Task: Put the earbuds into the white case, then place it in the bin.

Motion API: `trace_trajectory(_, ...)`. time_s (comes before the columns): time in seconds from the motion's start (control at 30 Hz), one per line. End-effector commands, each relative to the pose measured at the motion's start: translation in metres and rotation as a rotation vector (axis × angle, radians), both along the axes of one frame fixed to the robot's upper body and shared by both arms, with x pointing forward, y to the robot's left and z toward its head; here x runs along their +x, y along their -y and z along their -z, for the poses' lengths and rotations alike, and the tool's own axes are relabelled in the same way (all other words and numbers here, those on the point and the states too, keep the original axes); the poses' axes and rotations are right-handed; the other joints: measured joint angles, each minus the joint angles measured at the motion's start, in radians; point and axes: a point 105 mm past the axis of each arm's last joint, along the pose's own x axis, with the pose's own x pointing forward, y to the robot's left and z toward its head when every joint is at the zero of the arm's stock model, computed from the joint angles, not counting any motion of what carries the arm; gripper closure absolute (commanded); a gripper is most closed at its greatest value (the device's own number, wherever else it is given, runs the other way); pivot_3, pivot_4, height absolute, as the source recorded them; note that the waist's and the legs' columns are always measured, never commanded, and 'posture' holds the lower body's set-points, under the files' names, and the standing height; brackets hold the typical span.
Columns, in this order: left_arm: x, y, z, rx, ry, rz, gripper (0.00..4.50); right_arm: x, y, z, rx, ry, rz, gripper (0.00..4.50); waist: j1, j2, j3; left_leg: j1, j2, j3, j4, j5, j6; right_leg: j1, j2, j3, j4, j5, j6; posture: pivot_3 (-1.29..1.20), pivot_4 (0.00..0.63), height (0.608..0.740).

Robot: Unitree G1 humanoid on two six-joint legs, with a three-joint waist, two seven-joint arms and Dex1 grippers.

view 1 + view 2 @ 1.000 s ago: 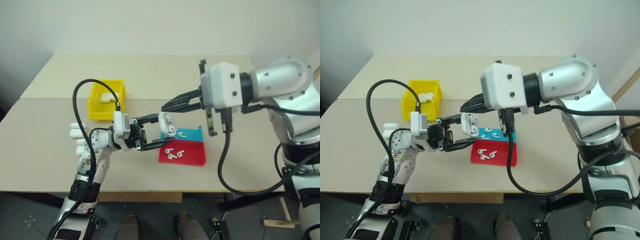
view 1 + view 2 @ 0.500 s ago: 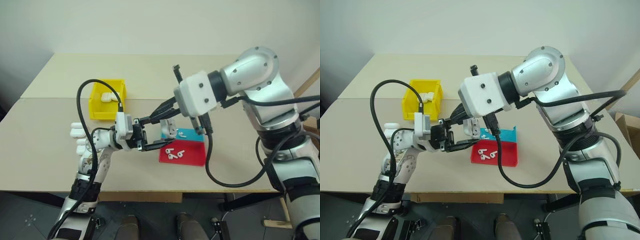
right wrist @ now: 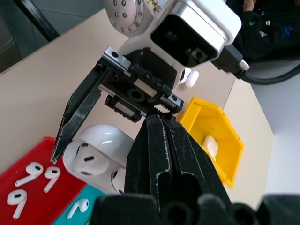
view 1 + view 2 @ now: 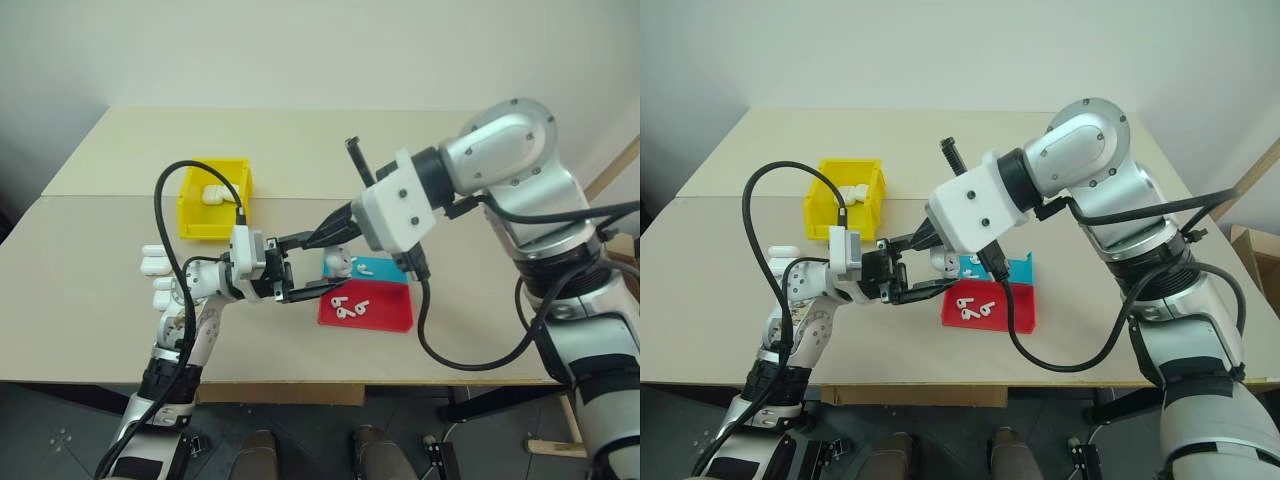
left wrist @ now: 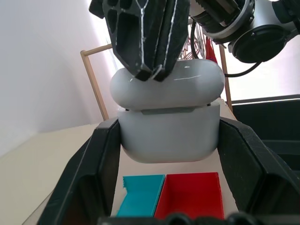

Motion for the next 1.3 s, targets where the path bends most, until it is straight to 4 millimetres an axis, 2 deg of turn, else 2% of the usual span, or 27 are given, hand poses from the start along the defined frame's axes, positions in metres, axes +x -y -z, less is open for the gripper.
trace_trajectory(0.03, -0.005, 0.000, -0.016, -0.038, 0.068, 0.015, 1.70, 0.003, 0.010, -0.004, -0.009, 0.031, 0.027, 4.49, -0.001, 0.001, 0.000, 0.000, 0.000, 0.000, 0.000, 0.000, 0.000, 0.000, 0.000, 0.000, 0.000, 0.000, 0.000, 0.00, 0.150, 0.740)
trace_trajectory(0.17, -0.004, 0.000, -0.015, -0.039, 0.067, 0.013, 1.70, 0.003, 0.013, -0.010, 0.028, 0.033, 0.043, 4.49, 0.000, 0.001, 0.000, 0.000, 0.000, 0.000, 0.000, 0.000, 0.000, 0.000, 0.000, 0.000, 0.000, 0.000, 0.000, 0.00, 0.150, 0.740)
trace_trajectory(0.3, -0.002, -0.001, -0.013, -0.042, 0.058, -0.003, 1.70, -0.007, 0.008, -0.051, 0.253, -0.048, 0.030, 4.49, -0.001, 0.001, 0.000, 0.000, 0.000, 0.000, 0.000, 0.000, 0.000, 0.000, 0.000, 0.000, 0.001, 0.000, 0.000, 0.00, 0.150, 0.740)
trace_trajectory(0.4, 0.001, -0.006, -0.014, -0.056, 0.044, -0.045, 1.70, 0.001, 0.014, -0.070, 0.378, -0.031, 0.106, 4.49, 0.000, 0.001, 0.000, 0.000, 0.000, 0.000, 0.000, 0.000, 0.000, 0.000, 0.000, 0.000, 0.001, 0.000, 0.000, 0.00, 0.150, 0.740)
trace_trajectory(0.5, 0.012, -0.016, -0.022, -0.056, 0.000, -0.172, 1.70, 0.016, 0.029, -0.071, 0.469, 0.014, 0.230, 4.49, 0.000, 0.001, 0.000, 0.000, 0.000, 0.000, 0.000, 0.000, 0.000, 0.000, 0.000, 0.000, 0.001, 0.000, 0.000, 0.00, 0.150, 0.740)
trace_trajectory(0.63, 0.044, -0.040, -0.046, -0.001, -0.096, -0.494, 1.70, 0.025, 0.048, -0.051, 0.585, -0.025, 0.384, 4.49, 0.004, 0.000, 0.001, 0.000, 0.000, -0.001, 0.000, 0.000, 0.000, 0.000, 0.000, 0.000, 0.001, 0.000, 0.000, 0.00, 0.150, 0.740)
trace_trajectory(0.73, 0.060, -0.062, -0.071, -0.120, -0.088, -0.704, 1.70, 0.025, 0.057, -0.027, 0.621, -0.070, 0.472, 4.49, 0.005, 0.000, 0.001, -0.002, -0.001, -0.002, 0.001, 0.000, 0.000, -0.001, -0.001, -0.001, 0.001, 0.000, 0.000, 0.00, 0.150, 0.740)
trace_trajectory(0.87, 0.097, -0.104, -0.088, -0.208, -0.131, -1.088, 1.70, 0.025, 0.068, 0.001, 0.660, -0.129, 0.589, 4.49, 0.007, 0.000, 0.001, -0.003, -0.001, -0.002, 0.001, 0.000, 0.000, -0.001, -0.001, -0.001, 0.000, 0.000, 0.000, 0.00, 0.150, 0.740)
trace_trajectory(0.93, 0.114, -0.127, -0.085, -0.212, -0.163, -1.280, 1.70, 0.024, 0.072, 0.012, 0.679, -0.163, 0.628, 4.49, 0.007, 0.000, 0.001, -0.002, -0.001, -0.003, 0.001, 0.000, 0.000, -0.001, -0.001, -0.001, 0.001, 0.000, 0.000, 0.00, 0.150, 0.740)
trace_trajectory(1.03, 0.128, -0.143, -0.074, -0.142, -0.198, -1.364, 1.70, 0.024, 0.075, 0.022, 0.673, -0.174, 0.666, 4.49, -0.001, 0.000, 0.001, -0.001, -0.002, -0.002, 0.001, 0.000, 0.000, -0.001, -0.001, 0.000, 0.002, 0.000, 0.001, 0.00, 0.150, 0.740)
trace_trajectory(1.1, 0.133, -0.146, -0.070, -0.121, -0.184, -1.315, 1.70, 0.025, 0.078, 0.025, 0.670, -0.171, 0.687, 4.49, -0.002, 0.000, 0.001, -0.001, -0.002, -0.002, 0.000, 0.000, 0.000, -0.001, -0.001, 0.000, 0.001, 0.000, 0.001, 0.00, 0.150, 0.740)
trace_trajectory(1.23, 0.146, -0.150, -0.035, -0.057, -0.371, -1.341, 1.70, 0.028, 0.085, 0.023, 0.681, -0.158, 0.725, 4.49, 0.002, 0.000, 0.001, -0.003, -0.002, -0.002, 0.000, 0.000, -0.001, -0.002, -0.001, -0.001, 0.000, 0.000, 0.001, 0.00, 0.150, 0.740)
trace_trajectory(1.3, 0.150, -0.149, -0.023, -0.010, -0.405, -1.361, 1.70, 0.030, 0.086, 0.024, 0.676, -0.148, 0.738, 4.49, 0.006, -0.001, 0.001, -0.003, -0.002, -0.002, 0.000, 0.000, -0.001, -0.002, -0.001, -0.001, 0.000, 0.000, 0.001, 0.00, 0.150, 0.740)
